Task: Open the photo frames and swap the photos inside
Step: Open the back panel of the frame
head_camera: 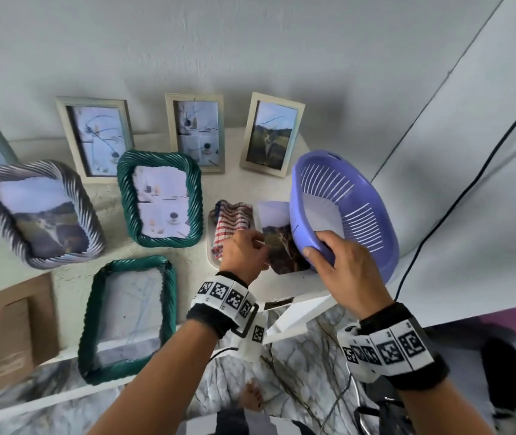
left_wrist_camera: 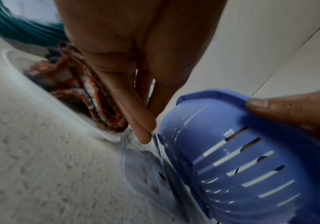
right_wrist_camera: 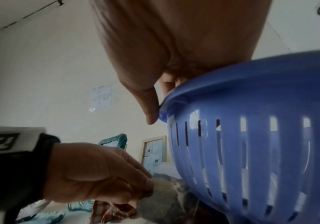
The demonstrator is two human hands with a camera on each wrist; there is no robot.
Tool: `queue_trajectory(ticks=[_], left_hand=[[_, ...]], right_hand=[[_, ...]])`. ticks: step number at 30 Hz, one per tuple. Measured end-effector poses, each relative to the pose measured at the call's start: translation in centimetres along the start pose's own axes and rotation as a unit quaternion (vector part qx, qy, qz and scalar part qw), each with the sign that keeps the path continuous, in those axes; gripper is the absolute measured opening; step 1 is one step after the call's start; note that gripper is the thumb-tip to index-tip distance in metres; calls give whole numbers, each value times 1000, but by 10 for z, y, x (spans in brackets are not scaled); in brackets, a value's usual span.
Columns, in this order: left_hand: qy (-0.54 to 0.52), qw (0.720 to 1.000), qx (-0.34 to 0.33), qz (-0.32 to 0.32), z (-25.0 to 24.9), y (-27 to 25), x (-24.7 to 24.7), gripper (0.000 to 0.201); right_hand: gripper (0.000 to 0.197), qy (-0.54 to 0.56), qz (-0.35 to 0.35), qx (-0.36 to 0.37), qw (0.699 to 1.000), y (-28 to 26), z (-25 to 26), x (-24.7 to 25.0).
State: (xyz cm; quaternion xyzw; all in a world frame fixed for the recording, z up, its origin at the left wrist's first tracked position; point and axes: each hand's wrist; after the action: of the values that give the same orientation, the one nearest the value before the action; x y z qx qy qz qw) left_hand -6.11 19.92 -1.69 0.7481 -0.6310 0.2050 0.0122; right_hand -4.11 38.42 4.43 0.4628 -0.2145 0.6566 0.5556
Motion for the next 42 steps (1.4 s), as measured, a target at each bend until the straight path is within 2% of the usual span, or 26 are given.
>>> queue_trajectory(ticks=[4, 7, 10, 12, 14, 15, 18, 20, 23, 27, 30, 32, 37, 40, 42], left_hand=[[79, 997, 2, -21, 6, 18, -10, 18], [141, 990, -6, -4, 19, 28, -10, 26], [150, 989, -19, 9, 21, 27, -8, 42], [144, 989, -31, 9, 13, 19, -2, 41], [104, 993, -45, 16, 2, 10, 4, 30], [64, 997, -43, 21, -3, 6, 5, 27], [-66, 996, -28, 49, -18, -5, 10, 24], [-83, 994, -41, 51, -22, -8, 9, 16], [-75, 995, -58, 42, -22, -9, 8, 11], [-105, 992, -45, 50, -24, -10, 10, 7], [-100, 992, -48, 58, -23, -9, 12, 8], [-98, 992, -51, 62, -22, -8, 13, 9], [-95, 992, -59, 66, -22, -7, 13, 10], [-88, 992, -60, 66, -20, -5, 14, 13], [-74, 993, -63, 62, -18, -4, 14, 16]], right_hand=[[23, -39, 69, 20, 997, 1, -1, -15], [24, -61, 97, 33, 993, 0, 0, -26], [30, -67, 131, 27, 989, 1, 4, -29], [40, -54, 135, 26, 989, 3, 6, -20], [53, -24, 124, 28, 992, 10, 9, -1], [54, -10, 111, 30, 993, 18, 9, 11], [34, -13, 52, 38, 998, 54, 6, 44], [24, -46, 37, 30, 998, 87, 1, 53], [29, -121, 130, 0, 984, 137, -12, 40], [35, -231, 286, -12, 930, 173, -30, -4], [29, -283, 330, -12, 900, 175, -37, -28], [35, -305, 345, -6, 887, 173, -41, -37], [49, -325, 302, 16, 896, 172, -50, -42], [30, -329, 254, 29, 909, 176, -49, -37], [26, -302, 260, 14, 917, 178, -45, -28]])
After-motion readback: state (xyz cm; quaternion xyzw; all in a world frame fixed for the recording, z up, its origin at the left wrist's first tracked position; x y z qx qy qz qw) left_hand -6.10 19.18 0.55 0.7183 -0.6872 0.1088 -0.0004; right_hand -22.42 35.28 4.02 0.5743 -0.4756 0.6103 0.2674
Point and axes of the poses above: each hand's wrist, its own y-axis towards the middle knuckle, its own x-axis out of the back of the hand, z = x × y, and after that the axes turned 1 degree about -y, right-handed
